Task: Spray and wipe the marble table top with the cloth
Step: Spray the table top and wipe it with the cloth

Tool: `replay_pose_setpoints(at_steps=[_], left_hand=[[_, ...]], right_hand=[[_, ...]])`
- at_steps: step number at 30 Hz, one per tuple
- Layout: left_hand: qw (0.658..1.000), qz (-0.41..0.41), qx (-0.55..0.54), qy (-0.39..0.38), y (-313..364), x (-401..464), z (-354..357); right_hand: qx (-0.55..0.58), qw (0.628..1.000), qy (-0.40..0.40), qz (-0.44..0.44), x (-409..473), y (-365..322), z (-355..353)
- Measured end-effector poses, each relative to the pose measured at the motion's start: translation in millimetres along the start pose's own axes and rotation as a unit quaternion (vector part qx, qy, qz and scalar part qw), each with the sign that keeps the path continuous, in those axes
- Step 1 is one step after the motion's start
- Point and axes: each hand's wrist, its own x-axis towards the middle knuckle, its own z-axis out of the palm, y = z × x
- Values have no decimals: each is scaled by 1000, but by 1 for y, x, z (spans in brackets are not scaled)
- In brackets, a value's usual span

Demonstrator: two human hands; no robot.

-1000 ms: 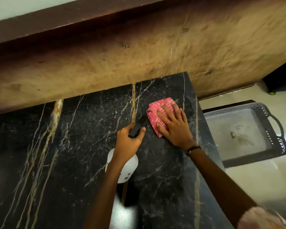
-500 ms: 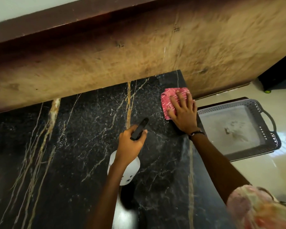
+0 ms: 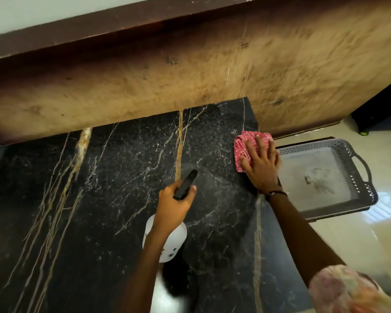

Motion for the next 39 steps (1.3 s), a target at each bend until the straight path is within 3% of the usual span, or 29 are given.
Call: replay_pose_setpoints(at_steps=[6,10,14,17,19,24,27,29,33,36,39], left_hand=[[1000,-18,-11,10,-13,-19,-7],[998,-37,-29,32,-22,-33,-12],[997,-52,-37,50,-30,-47,-19],[996,-60,-33,58,-38,-56,-22],[995,-62,-36,66,-42,-60,-23],[994,-60,-29,91,-48,-65,-26],[993,-53,-32,96,-49,-69,-28],[993,-54,-30,101,-51,-72,-30],[993,-58,-38,101,-54,-76,-36],[991,-59,-52,108,-58,-78,-38],[991,-59,-58,107,-62,-81,-38]], right_hand=[[-46,983,-8,-177,-54,-33,24],[-53,963,-24,-264,-115,3,20],[-48,978,-32,-200,-92,21,7],[-37,992,-33,-116,-50,-21,9],[-36,991,-36,-121,-29,-57,17],[-62,958,-33,-276,-50,-112,42],[-78,916,-45,-391,-84,-82,41],[-78,903,-49,-420,-92,-52,32],[-74,938,-42,-336,-60,-38,18],[-54,967,-49,-242,-26,-82,23],[-43,970,-55,-231,-14,-139,38]])
